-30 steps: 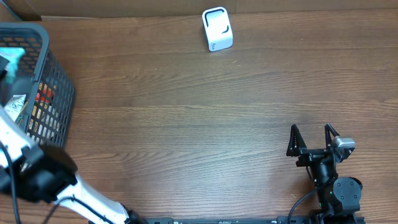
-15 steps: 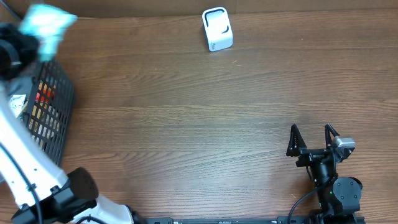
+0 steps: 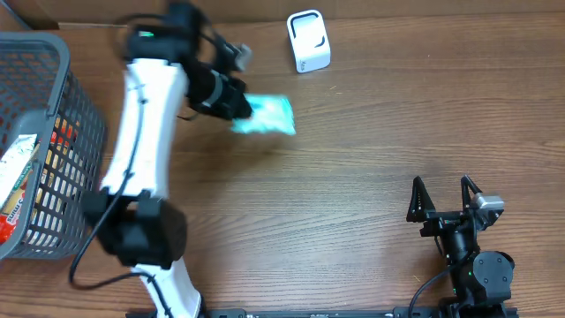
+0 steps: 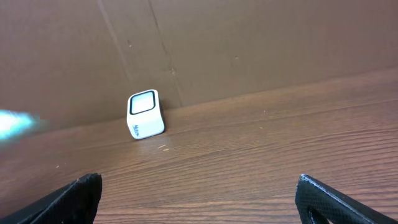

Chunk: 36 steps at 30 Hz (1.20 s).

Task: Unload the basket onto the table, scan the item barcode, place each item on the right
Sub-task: 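Carry the tissue pack to the table centre and release it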

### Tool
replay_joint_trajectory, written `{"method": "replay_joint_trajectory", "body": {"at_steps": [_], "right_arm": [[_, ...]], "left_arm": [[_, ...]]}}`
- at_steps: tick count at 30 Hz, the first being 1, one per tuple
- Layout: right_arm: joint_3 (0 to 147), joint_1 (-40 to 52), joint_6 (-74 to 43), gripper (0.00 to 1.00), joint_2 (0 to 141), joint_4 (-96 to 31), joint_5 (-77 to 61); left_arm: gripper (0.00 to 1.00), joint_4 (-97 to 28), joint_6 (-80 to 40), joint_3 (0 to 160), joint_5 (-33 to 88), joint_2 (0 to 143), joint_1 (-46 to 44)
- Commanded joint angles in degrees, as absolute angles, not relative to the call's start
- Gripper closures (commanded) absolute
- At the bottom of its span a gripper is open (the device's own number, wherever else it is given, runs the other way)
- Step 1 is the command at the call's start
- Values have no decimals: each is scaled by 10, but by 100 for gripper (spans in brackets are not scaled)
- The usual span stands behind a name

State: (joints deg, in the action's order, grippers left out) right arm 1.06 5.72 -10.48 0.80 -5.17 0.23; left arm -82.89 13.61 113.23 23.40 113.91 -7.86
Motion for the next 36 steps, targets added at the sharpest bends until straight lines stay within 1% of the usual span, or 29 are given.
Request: {"method": "replay_joint_trajectory", "body": {"at_steps": [1, 7, 10, 12, 15, 17, 21, 22, 23, 24, 25, 26, 29, 33, 36], "right_arm": [[4, 60, -105, 0, 2, -48, 4], [4, 60, -105, 0, 2, -48, 4], [4, 60, -105, 0, 2, -48, 4], [4, 60, -105, 0, 2, -48, 4], [4, 60, -105, 0, 2, -48, 4], [4, 60, -105, 0, 2, -48, 4], [4, 60, -105, 0, 2, -48, 4], [4, 60, -105, 0, 2, -48, 4], [4, 60, -105, 0, 2, -48, 4], [4, 60, -105, 0, 2, -48, 4], [4, 60, -105, 0, 2, -48, 4], [4, 60, -105, 0, 2, -48, 4], [4, 60, -105, 0, 2, -48, 4], [4, 60, -105, 0, 2, -48, 4], [4, 60, -105, 0, 2, -48, 4]], "left_arm": [[89, -809, 149, 1092, 209, 1172, -115], [89, -742, 95, 1042, 223, 1223, -171], [86, -720, 76, 1041, 240, 1240, -202], [83, -706, 54, 1041, 238, 1244, -222], [73, -693, 36, 1041, 238, 1244, -246], [59, -691, 30, 1041, 238, 1244, -259], [41, -693, 15, 1047, 234, 1244, -264], [35, -700, 8, 1056, 234, 1244, -259], [33, -708, 4, 1068, 234, 1244, -253], [28, -721, -1, 1089, 234, 1241, -243], [22, -735, -6, 1114, 234, 1239, -230], [20, -751, -11, 1144, 234, 1235, -216], [16, -799, -34, 1251, 216, 1220, -163], [16, -852, -94, 1399, 140, 1194, -84], [15, -876, -142, 1487, 75, 1167, -8]]}}
